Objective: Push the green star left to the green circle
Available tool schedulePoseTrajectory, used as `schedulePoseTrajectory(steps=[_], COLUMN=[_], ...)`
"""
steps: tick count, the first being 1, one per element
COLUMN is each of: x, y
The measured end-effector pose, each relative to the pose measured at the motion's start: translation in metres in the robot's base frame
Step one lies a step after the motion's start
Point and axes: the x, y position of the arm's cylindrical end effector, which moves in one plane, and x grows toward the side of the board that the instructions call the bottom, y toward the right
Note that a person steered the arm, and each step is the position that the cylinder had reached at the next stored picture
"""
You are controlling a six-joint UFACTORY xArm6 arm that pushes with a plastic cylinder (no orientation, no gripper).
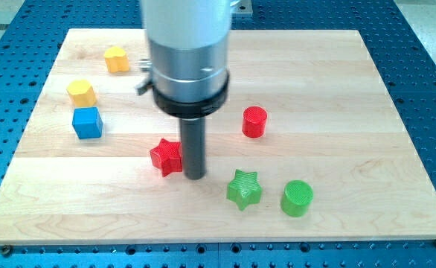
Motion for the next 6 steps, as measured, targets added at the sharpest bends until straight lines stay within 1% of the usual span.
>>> schedulePoseTrajectory(steps=[1,2,3,4,6], x=[-0.008,0.024,0.019,0.007,0.011], y=[-0.038,-0.005,0.069,0.083,0.212])
